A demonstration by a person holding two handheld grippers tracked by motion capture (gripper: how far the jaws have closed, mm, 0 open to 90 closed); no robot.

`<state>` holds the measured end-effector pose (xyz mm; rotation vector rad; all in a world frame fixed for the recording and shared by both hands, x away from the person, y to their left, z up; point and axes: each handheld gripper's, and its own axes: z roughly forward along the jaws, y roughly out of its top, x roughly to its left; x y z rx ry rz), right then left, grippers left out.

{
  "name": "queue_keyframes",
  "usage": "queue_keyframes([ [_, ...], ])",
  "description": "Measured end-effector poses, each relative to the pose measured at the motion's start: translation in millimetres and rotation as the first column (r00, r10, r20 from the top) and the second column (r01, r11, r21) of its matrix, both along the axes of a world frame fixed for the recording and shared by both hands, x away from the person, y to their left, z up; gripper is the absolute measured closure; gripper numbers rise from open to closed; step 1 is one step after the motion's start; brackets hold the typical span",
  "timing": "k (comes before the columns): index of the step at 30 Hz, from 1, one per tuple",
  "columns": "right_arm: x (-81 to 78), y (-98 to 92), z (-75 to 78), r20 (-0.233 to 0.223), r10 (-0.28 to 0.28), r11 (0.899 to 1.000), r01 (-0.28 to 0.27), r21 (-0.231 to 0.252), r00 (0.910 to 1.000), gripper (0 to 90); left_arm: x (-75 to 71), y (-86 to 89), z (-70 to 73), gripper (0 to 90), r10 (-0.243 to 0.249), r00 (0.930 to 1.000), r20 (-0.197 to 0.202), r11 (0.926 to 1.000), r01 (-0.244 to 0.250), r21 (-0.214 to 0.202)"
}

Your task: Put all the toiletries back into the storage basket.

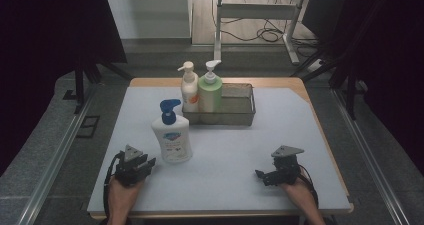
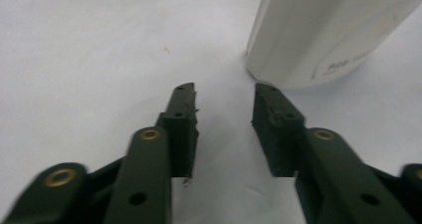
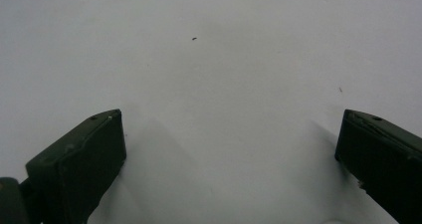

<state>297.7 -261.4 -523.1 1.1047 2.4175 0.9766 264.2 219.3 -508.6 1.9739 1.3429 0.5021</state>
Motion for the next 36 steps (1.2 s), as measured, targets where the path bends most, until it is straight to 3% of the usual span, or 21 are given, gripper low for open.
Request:
queue_keyframes([
  [10,0.0,-0.1,-0.1,0.0,-0.001,1.0,0.001,0.001,1.0,0.0,25.6,7.6,0.3,89.0,-0.013,0.9999,0.004,0.9999,0.013,-0.01],
  [23,0.0,-0.2,-0.2,0.0,-0.001,1.0,0.001,0.002,1.0,0.0,54.5,0.2,-8.0,89.3,-0.062,0.9979,-0.017,0.9967,0.061,-0.053],
  [36,-0.1,-0.2,-0.3,0.001,-0.001,1.0,0.001,0.003,1.0,0.0,56.9,-7.0,-13.0,89.2,-0.106,0.9942,-0.016,0.9885,0.103,-0.11],
])
